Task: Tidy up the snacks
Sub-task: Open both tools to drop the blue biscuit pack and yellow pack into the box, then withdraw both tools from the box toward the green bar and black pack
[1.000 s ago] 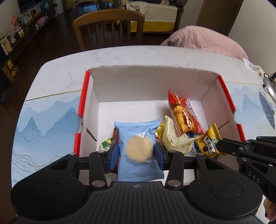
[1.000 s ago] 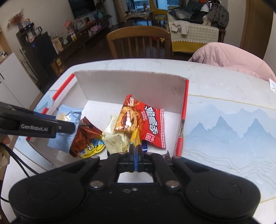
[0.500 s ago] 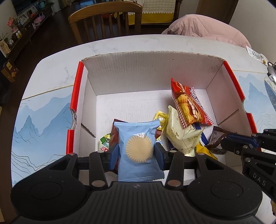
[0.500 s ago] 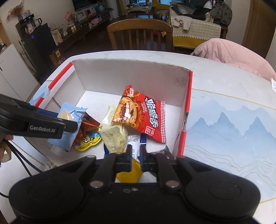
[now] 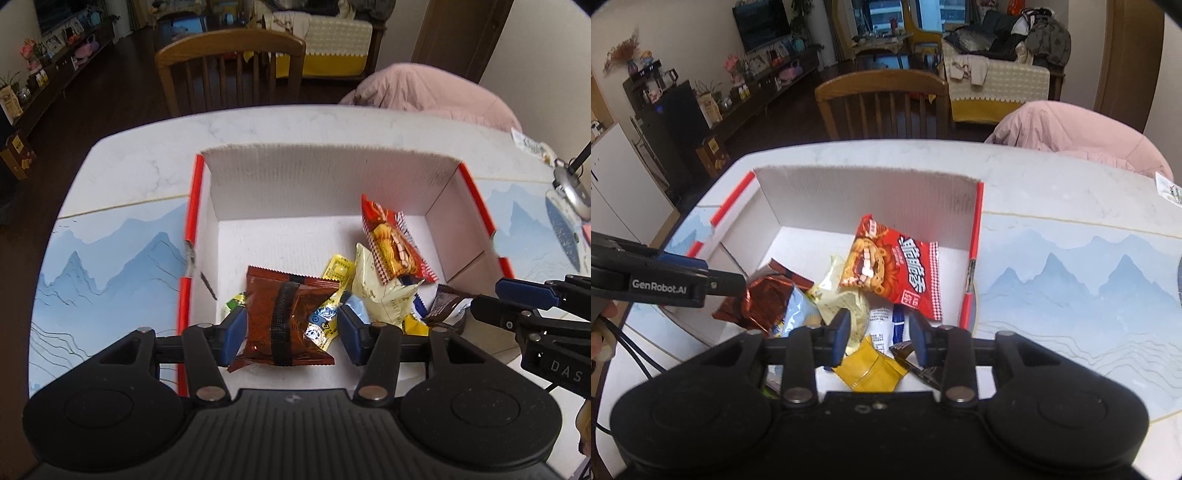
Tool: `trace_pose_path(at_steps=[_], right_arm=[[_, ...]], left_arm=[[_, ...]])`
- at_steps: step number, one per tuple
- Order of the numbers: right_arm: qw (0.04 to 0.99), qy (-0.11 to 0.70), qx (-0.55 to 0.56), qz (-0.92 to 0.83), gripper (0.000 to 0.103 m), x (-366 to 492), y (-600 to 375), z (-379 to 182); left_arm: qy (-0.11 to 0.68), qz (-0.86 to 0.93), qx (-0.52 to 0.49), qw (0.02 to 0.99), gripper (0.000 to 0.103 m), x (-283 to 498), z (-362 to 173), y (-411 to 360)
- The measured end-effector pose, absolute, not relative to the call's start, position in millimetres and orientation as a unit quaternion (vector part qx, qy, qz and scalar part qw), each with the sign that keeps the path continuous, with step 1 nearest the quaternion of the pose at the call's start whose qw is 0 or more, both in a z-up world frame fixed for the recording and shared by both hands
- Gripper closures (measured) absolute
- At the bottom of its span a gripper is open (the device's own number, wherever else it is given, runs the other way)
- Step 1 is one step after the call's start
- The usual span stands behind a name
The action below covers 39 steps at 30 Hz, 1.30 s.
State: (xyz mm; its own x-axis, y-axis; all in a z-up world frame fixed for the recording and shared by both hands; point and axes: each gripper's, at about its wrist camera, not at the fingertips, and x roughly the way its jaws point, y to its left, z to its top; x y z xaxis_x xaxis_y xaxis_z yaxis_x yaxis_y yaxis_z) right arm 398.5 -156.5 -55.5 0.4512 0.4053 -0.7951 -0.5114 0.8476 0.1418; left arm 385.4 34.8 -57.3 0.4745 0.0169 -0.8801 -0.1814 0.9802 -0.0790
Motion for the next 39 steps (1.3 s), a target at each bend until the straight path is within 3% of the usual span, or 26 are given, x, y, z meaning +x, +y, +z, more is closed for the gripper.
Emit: trace_pose_path(at_steps=[12,25,30,36,39], right_arm=[[0.871,0.403,-0.038,0.277,0.039,364,-165,-17],[0.879,0.370,-0.035,0.297,0.019,319,-168,3],[0.874,0.374,-0.040,0.308,0.016,301,-168,-1],[0.866,0.387,-0.053,0.312,0.011,282,-168,-14],[0.864,0.393,-0.049,0.312,0.005,274,-171,-21]], left_arm=[[0.453,0.051,-0.101,0.884,0.050,337,-15,43],[0.423,0.042,-0.107,0.899,0.041,279,-1,45],[0.417,0.041,-0.101,0.902,0.040,260,-6,44],[0.411,0.044,-0.112,0.904,0.032,239,-13,44],[0.409,0.049,-0.113,0.904,0.031,230,-17,43]])
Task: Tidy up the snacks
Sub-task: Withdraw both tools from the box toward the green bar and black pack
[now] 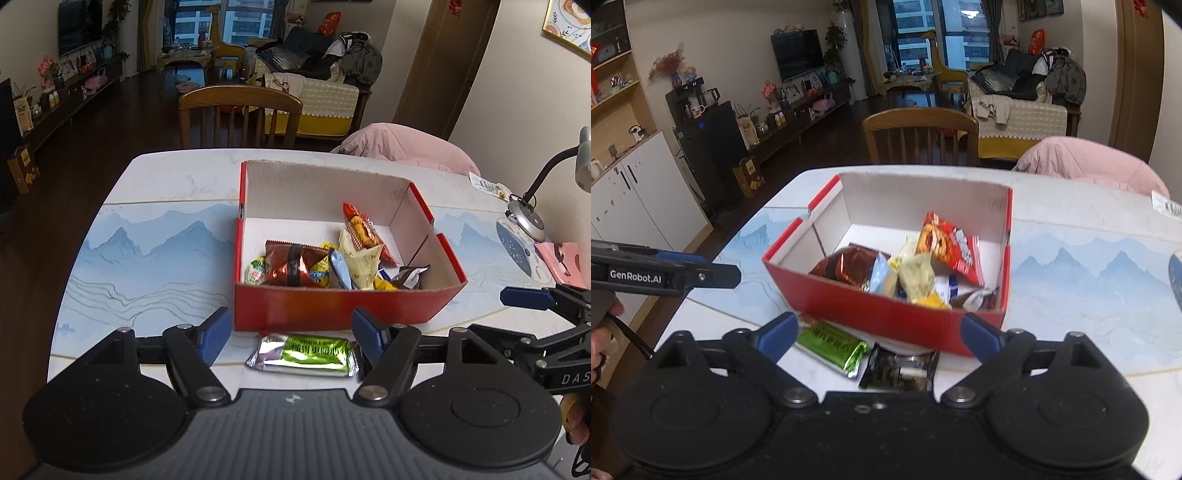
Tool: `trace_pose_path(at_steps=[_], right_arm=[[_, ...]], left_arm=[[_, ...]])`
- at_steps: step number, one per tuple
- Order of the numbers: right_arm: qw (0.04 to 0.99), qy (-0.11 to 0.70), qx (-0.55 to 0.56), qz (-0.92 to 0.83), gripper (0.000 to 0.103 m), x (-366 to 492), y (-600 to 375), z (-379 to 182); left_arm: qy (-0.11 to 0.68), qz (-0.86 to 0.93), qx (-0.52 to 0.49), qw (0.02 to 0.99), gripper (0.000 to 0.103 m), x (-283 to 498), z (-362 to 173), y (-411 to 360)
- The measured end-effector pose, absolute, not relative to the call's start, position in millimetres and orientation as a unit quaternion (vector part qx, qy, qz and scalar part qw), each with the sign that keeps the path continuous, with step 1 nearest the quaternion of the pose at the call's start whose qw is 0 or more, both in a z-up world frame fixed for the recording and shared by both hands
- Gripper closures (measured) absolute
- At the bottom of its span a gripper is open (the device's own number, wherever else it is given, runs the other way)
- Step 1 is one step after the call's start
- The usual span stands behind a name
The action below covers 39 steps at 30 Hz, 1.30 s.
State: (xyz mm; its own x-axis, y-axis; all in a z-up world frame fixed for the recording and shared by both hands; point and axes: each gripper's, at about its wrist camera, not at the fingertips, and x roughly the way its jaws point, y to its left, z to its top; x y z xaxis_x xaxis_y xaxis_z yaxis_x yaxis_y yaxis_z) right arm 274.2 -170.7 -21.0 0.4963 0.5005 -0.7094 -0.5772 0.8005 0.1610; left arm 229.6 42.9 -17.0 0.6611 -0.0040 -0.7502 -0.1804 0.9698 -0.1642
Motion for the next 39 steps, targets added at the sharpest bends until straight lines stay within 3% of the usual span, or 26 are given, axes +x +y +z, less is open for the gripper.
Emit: trace_pose_path(at_steps=[6,21,39], right_arm=[[0.853,0.416,-0.056,0.311,0.000,266,-172,-41],[0.840,0.465,-0.062,0.271,0.001,284,-167,-118],[0.822,0.493,-0.056,0.280,0.029,323,-155,-153]], left_arm=[[0.388,0.067,-0.148,0.907,0.022,212,-28,46],[0.447,0.107,-0.164,0.873,0.021,207,-80,49],[0.480,0.125,-0.157,0.854,0.021,232,-100,40]])
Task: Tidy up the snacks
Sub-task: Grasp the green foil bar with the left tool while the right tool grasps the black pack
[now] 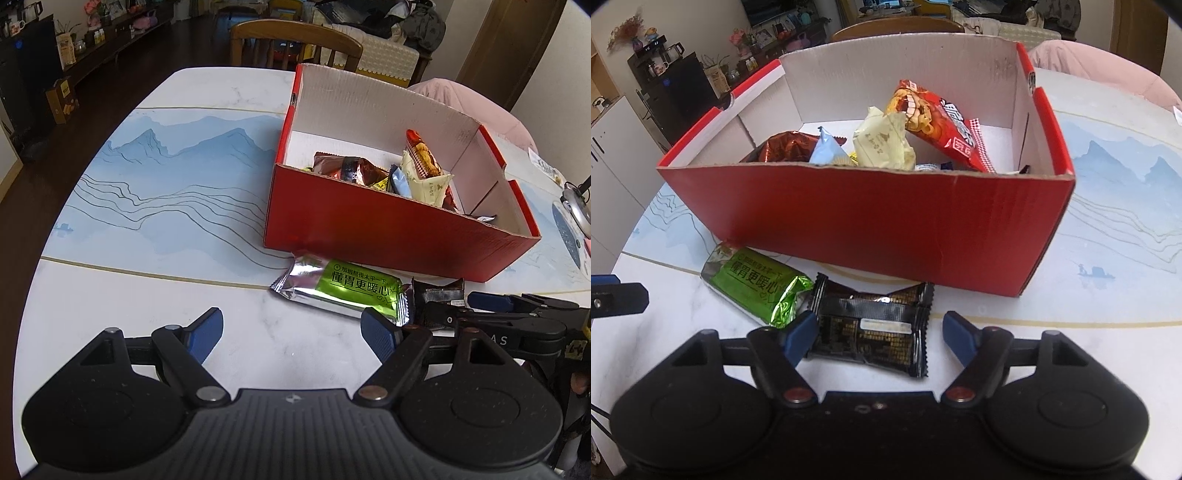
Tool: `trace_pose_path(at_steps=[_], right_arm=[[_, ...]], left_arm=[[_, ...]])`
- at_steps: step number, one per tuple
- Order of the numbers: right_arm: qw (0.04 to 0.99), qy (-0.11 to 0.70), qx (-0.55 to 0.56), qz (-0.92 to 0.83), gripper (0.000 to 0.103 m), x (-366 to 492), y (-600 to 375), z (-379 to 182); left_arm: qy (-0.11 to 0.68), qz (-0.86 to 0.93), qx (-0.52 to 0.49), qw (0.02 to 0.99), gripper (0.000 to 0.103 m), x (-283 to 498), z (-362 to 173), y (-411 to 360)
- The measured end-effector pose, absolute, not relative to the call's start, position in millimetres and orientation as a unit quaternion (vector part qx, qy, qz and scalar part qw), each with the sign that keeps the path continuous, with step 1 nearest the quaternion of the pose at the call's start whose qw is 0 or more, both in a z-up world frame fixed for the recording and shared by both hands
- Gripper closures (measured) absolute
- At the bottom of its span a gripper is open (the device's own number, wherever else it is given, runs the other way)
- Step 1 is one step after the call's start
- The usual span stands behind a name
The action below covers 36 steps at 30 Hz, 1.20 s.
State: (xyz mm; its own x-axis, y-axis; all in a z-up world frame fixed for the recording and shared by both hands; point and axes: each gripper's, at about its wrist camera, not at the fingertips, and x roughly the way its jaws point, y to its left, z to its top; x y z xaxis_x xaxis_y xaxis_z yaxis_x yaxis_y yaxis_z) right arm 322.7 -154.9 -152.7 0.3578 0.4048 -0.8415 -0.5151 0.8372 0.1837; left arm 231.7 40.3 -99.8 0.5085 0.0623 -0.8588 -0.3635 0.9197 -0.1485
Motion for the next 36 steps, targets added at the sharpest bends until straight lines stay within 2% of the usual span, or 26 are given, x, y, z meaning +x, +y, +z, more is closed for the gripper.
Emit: trace_pose_path(at_steps=[4,9,13,16,23,29,36], right_arm=[[0.816,0.499,-0.047,0.289,0.040,325,-155,-156],[0.815,0.497,-0.047,0.296,0.044,325,-156,-156],[0.813,0.497,-0.045,0.302,0.055,325,-158,-156],[0.809,0.497,-0.046,0.309,0.059,323,-161,-155],[0.800,0.504,-0.039,0.322,0.061,319,-179,-153],[0.791,0.514,-0.021,0.331,0.064,320,-199,-151],[0.785,0.518,-0.014,0.340,0.065,318,-209,-150]], left_arm=[[0.482,0.141,-0.160,0.850,0.021,240,-103,39],[0.485,0.161,-0.184,0.840,0.021,250,-110,39],[0.485,0.176,-0.209,0.831,0.021,259,-116,37],[0.482,0.193,-0.223,0.825,0.021,266,-120,35],[0.496,0.201,-0.259,0.804,0.021,287,-133,27],[0.557,0.155,-0.151,0.802,0.021,317,-144,-12],[0.582,0.165,-0.141,0.784,0.021,327,-156,-24]])
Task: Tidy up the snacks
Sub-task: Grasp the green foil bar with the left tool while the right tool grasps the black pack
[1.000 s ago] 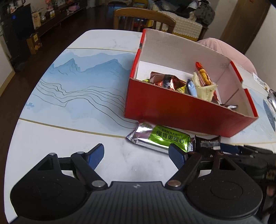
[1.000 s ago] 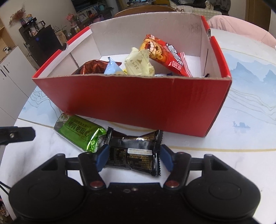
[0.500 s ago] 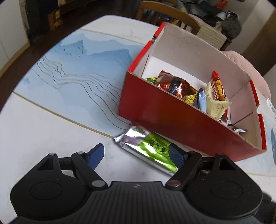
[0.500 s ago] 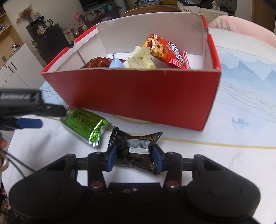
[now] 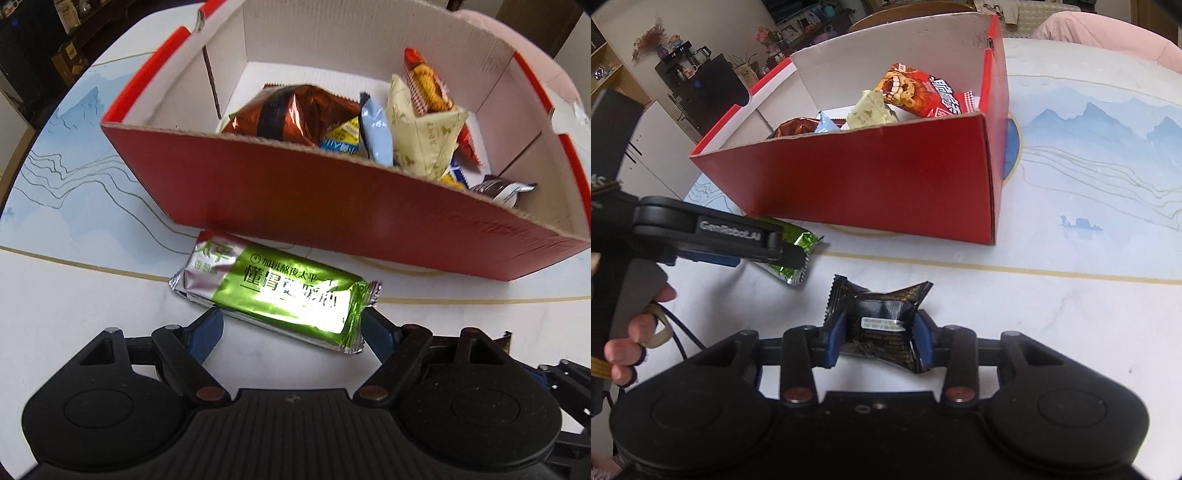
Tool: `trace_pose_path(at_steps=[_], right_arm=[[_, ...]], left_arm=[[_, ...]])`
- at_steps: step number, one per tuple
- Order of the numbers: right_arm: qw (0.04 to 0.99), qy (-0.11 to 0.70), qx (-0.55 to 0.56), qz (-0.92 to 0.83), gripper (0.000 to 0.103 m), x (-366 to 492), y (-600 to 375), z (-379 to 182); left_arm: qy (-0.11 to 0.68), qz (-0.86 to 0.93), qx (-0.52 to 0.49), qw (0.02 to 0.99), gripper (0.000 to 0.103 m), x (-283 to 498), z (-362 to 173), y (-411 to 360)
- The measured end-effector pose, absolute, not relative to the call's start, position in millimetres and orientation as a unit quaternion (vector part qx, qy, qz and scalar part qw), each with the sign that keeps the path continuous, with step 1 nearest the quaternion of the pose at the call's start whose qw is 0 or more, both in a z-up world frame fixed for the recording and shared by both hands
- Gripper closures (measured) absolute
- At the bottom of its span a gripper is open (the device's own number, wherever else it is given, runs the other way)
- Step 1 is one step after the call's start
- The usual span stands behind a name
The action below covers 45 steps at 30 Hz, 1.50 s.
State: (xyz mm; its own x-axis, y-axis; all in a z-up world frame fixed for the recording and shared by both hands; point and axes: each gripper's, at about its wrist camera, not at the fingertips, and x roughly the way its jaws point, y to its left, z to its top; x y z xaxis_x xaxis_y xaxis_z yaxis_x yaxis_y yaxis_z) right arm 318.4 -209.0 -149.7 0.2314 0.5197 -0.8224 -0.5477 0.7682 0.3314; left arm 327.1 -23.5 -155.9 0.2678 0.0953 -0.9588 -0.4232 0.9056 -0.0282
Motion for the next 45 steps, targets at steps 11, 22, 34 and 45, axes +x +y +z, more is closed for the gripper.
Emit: trace_pose_path(at_steps=[11,22,34,45], right_arm=[[0.782,0.519,-0.006,0.345,0.066,319,-214,-150],[0.774,0.521,-0.004,0.359,0.067,315,-212,-150],[0.773,0.521,-0.003,0.361,0.068,315,-215,-149],[0.771,0.523,0.005,0.362,0.068,316,-217,-150]], left_arm=[[0.589,0.193,-0.197,0.759,0.020,304,-162,2],[0.540,0.226,-0.327,0.742,0.022,265,-147,56],[0.481,0.286,-0.333,0.759,0.022,290,-142,44],[0.497,0.325,-0.343,0.728,0.022,292,-154,58]])
